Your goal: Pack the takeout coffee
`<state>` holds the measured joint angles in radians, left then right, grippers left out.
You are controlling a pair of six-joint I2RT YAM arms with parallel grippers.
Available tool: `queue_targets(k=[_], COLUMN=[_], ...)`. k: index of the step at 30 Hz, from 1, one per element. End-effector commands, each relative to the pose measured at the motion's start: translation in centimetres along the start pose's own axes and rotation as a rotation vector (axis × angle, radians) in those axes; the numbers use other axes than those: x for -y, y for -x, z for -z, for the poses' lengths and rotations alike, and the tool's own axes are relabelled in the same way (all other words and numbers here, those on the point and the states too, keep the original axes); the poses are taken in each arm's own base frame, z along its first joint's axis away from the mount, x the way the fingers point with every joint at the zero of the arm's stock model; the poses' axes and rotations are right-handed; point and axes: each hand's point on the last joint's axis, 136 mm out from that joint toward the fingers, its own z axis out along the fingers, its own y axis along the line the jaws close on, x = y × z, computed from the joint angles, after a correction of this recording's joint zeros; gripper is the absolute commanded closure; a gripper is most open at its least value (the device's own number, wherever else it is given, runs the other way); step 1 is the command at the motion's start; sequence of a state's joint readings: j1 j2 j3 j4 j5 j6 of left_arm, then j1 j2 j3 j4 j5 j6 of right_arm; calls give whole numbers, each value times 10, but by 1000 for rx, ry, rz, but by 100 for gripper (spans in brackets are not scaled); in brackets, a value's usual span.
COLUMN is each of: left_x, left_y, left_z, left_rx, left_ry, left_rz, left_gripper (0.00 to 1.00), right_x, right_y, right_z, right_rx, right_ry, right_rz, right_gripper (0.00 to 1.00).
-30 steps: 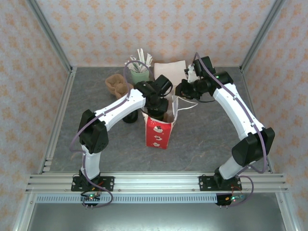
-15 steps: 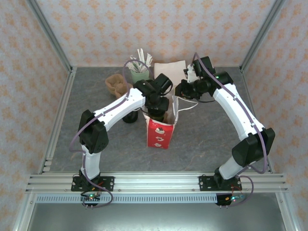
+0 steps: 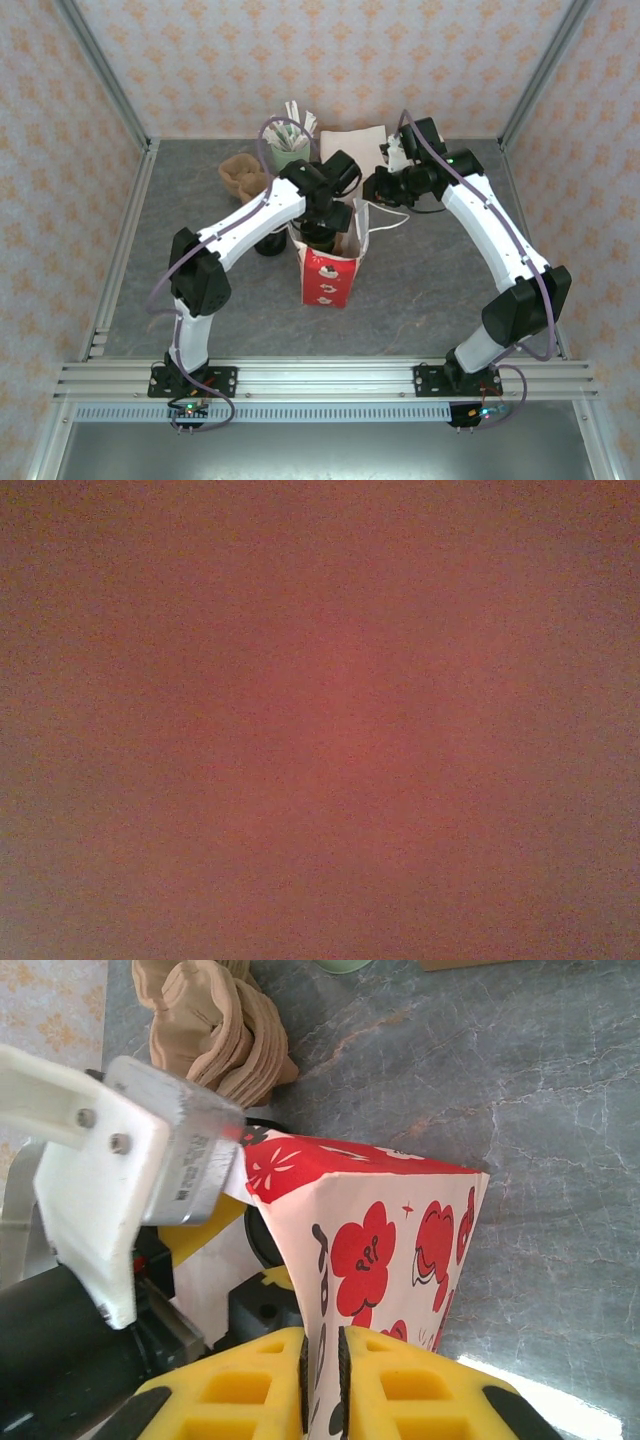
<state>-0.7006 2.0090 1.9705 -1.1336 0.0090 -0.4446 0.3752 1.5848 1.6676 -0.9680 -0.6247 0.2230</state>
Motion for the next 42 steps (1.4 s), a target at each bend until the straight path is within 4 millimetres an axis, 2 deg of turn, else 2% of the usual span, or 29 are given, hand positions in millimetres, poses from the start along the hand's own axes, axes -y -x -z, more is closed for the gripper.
queue_targets(k=[1, 4, 13, 19, 30, 36, 42], left_x=[-14, -18, -31, -35, -33, -17, -15], left_y=[-10, -12, -5, -9, -26, -22, -15], left_z=[-4, -6, 2, -4, -28, -26, -19], left_rx=[-49, -54, -27, -38, -92, -69, -37], left_ry=[91, 116, 222, 236, 184, 76, 53], left_rz=[-28, -24, -45, -20, 35, 40, 46], left_gripper=[18, 11, 0, 0, 0, 0, 4], right_x=[-5, -5, -9, -11, -12, -13, -13], right_y=[1, 1, 2, 2, 0, 1, 0], right_z=[11, 12, 12, 13, 12, 10, 9], right_rx=[37, 38, 41, 40, 37, 35, 32], right_ry=[-6, -7, -3, 1, 1, 4, 4], right_rz=[44, 47, 67, 77, 84, 85, 87], right_gripper=[81, 81, 81, 81, 81, 81, 81])
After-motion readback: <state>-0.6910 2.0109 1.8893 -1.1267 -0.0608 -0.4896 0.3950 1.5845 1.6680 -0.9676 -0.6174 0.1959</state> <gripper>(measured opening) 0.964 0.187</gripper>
